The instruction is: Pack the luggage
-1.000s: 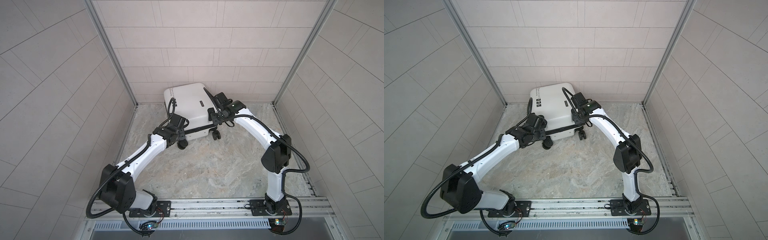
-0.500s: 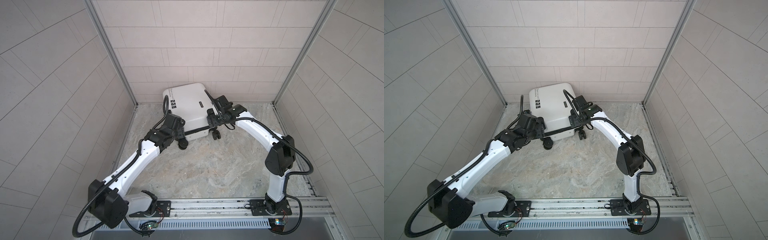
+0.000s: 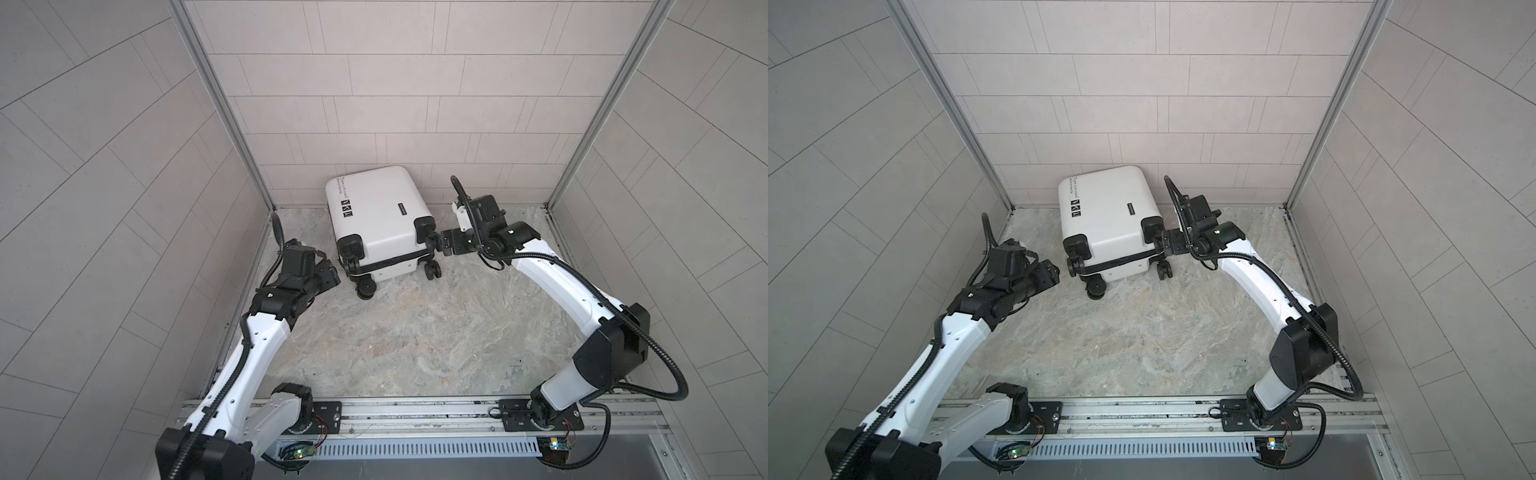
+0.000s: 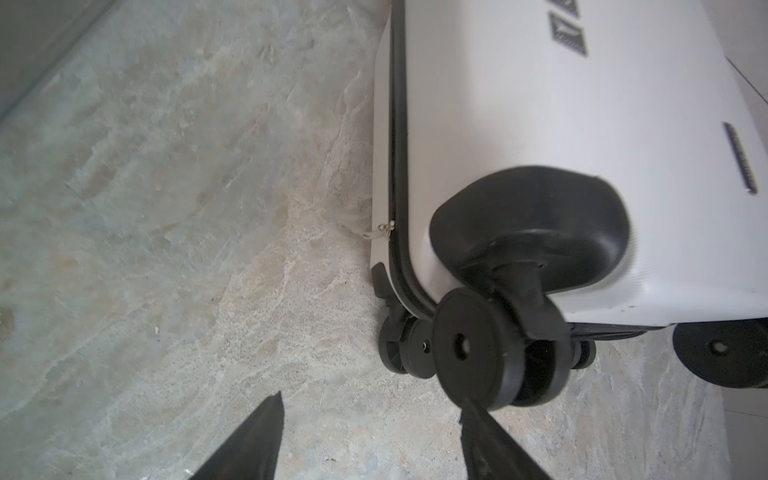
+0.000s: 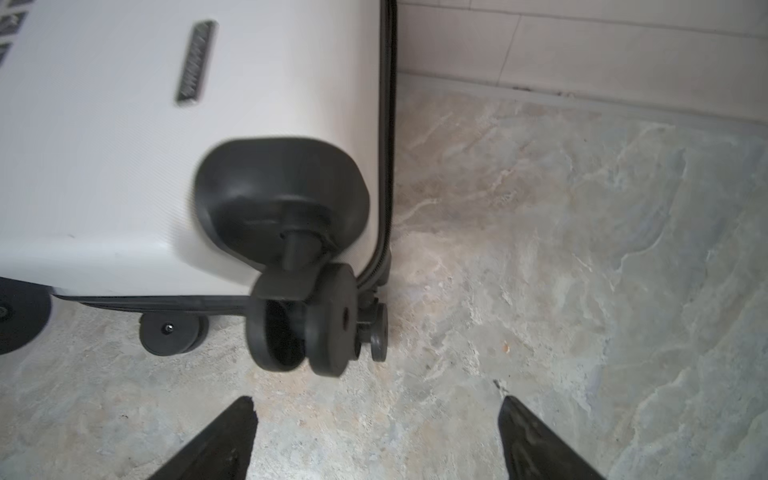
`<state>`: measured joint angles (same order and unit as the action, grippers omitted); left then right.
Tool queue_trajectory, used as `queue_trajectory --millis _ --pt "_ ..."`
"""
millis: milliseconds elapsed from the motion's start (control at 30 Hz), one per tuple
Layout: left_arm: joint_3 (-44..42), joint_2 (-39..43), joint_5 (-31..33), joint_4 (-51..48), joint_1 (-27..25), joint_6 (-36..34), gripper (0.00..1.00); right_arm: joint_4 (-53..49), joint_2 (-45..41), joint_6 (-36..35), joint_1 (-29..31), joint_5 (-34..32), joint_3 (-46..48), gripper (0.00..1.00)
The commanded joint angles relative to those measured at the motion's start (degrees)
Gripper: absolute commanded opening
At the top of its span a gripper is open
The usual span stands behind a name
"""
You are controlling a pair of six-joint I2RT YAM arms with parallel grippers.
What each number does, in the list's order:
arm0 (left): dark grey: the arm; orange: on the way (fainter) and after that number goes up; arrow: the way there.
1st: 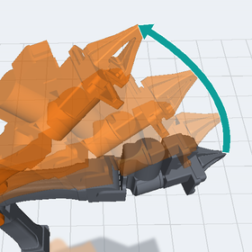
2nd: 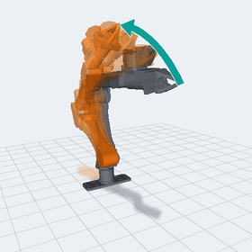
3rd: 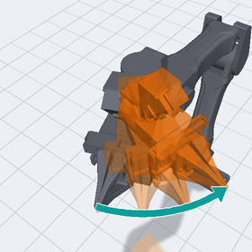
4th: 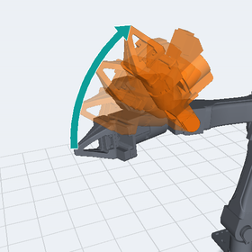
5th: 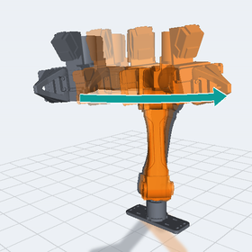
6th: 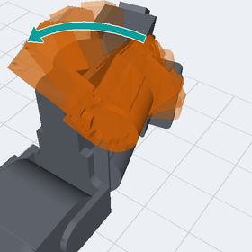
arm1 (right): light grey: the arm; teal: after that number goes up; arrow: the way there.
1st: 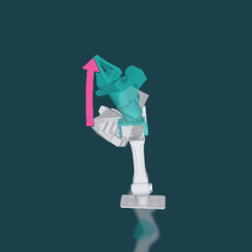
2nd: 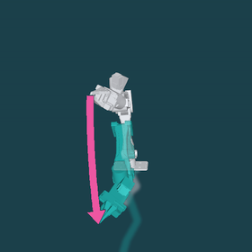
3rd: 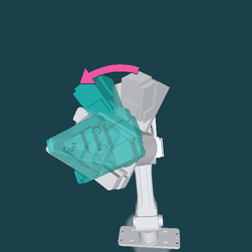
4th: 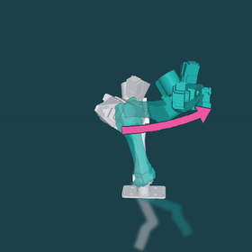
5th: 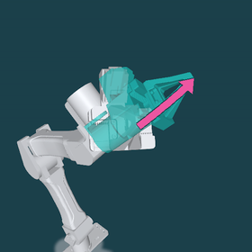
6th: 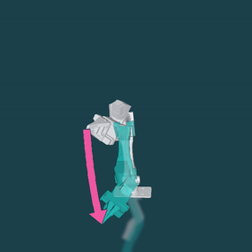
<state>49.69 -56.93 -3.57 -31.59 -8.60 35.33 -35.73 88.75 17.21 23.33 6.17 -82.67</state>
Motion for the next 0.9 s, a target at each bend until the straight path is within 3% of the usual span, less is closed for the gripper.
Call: queue_trajectory --millis 0,167,367,867 --pt "-4.7 2.3 -7.1 4.1 2.9 4.1 0.73 5.7 -3.8 2.3 -1.7 3.0 8.9 0.92" --pt "-13.6 5.2 -11.6 10.2 5.6 9.7 0.72 15.2 -6.4 4.2 -2.5 6.6 22.2 0.92" --pt "-23.7 6.7 -14.0 18.3 5.8 15.8 0.73 31.4 -3.0 9.3 -1.7 12.2 31.7 0.92" --pt "-25.9 6.6 -14.1 19.4 6.0 16.3 0.73 41.1 12.1 14.7 -0.1 11.3 26.0 0.92"
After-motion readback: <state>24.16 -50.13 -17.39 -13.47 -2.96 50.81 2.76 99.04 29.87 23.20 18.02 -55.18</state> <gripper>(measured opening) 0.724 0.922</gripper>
